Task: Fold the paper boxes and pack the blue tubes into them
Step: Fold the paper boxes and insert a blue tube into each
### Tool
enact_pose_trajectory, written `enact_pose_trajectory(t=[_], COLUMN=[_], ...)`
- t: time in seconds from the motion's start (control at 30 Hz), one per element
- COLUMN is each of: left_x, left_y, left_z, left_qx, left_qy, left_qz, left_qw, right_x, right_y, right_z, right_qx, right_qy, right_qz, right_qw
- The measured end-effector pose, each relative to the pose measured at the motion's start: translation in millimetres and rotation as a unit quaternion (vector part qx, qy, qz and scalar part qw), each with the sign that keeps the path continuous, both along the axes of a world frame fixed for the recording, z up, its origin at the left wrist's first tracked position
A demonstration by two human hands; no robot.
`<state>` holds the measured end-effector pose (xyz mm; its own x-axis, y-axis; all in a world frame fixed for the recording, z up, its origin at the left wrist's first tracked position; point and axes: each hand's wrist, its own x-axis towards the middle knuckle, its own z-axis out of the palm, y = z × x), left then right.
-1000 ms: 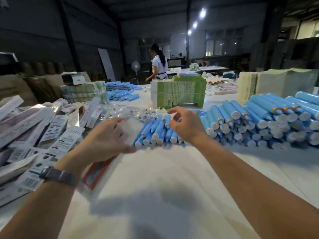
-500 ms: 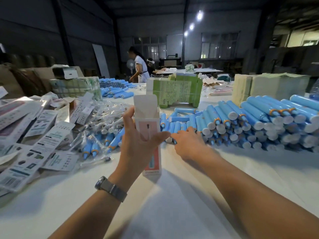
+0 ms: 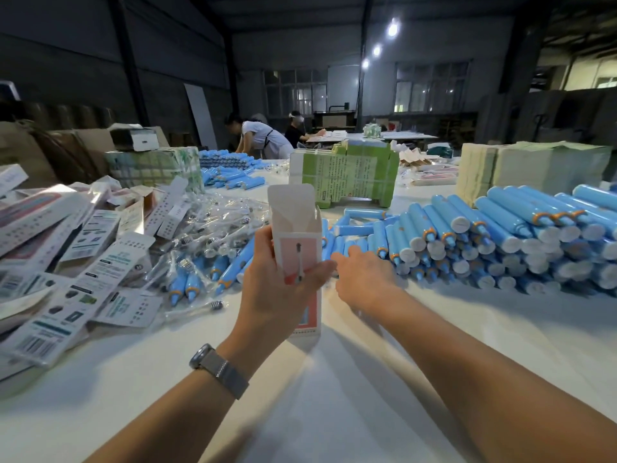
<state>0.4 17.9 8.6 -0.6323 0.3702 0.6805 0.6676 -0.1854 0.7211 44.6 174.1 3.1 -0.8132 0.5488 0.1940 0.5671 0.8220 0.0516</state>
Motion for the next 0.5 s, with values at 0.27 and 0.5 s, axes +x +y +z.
enact_pose_trajectory(t=[0.27,0.5], left_x=[-5,-18], left_y=[-31,-37], left_z=[1,-11], left_qx=[0.0,-0.005], left_qy=[0.09,0.127], left_qz=[0.057,0.039], left_qw=[0.994,0.991], right_x=[-2,10], right_y=[-10,-2], right_z=[16,52], right_qx=[0.023,-0.104], right_qy=[0.117,0.377], right_qz=[0.058,0.106], right_qw=[0.991,0.914])
